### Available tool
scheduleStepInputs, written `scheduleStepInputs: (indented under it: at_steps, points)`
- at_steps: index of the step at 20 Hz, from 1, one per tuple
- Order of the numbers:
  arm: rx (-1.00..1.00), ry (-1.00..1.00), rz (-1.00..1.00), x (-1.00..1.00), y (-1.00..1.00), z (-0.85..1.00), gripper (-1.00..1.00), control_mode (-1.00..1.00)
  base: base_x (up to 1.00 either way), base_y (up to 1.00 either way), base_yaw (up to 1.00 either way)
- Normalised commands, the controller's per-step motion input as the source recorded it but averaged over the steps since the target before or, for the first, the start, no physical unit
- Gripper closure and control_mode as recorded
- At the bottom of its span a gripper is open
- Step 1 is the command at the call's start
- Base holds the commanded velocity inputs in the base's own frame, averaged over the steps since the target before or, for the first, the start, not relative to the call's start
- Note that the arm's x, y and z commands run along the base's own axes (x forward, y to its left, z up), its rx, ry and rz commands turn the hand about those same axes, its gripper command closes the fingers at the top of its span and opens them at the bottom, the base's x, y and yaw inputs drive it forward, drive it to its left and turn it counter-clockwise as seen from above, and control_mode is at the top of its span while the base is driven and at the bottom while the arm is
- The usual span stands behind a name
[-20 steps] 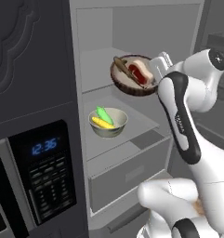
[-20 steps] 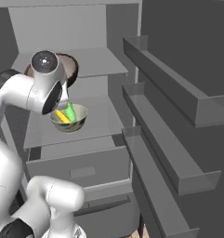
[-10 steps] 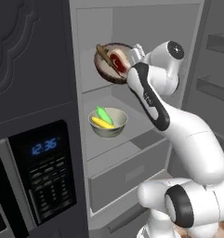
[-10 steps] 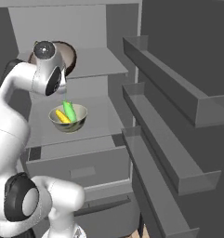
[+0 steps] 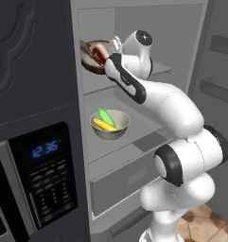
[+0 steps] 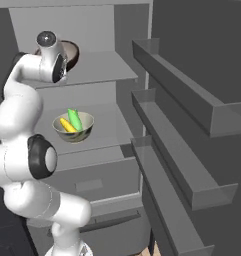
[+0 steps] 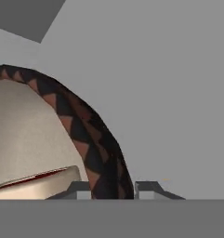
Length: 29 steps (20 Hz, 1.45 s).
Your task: Place the bowl with the corns on the second highest shelf of the fridge. Place the bowl with the fish and steak on the top shelf of the fridge.
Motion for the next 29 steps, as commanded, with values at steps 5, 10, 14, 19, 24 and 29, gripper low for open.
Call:
scheduleStepInputs:
  at_steps: [5,10,14,19,24,29]
  points:
    - [0.00,-0.09,0.00,-0.33,-0.04,0.25,-1.00,-1.00,0.00,0.00,0.00]
    - [0.06,-0.18,0.00,-1.00,-0.51,0.29,-1.00,-1.00,0.00,0.00,0.00]
    - [0.03,-0.25,0.00,-1.00,-0.78,-0.13,-1.00,-1.00,0.00,0.00,0.00]
    - [-0.04,-0.07,0.00,-1.00,-0.51,-0.94,-1.00,-1.00,0.00,0.00,0.00]
    - [-0.14,0.11,0.00,-1.00,-0.24,-1.00,-1.00,-1.00,0.00,0.00,0.00]
    - [-0.16,0.28,0.00,-1.00,-0.12,-0.75,-1.00,-1.00,0.00,0.00,0.00]
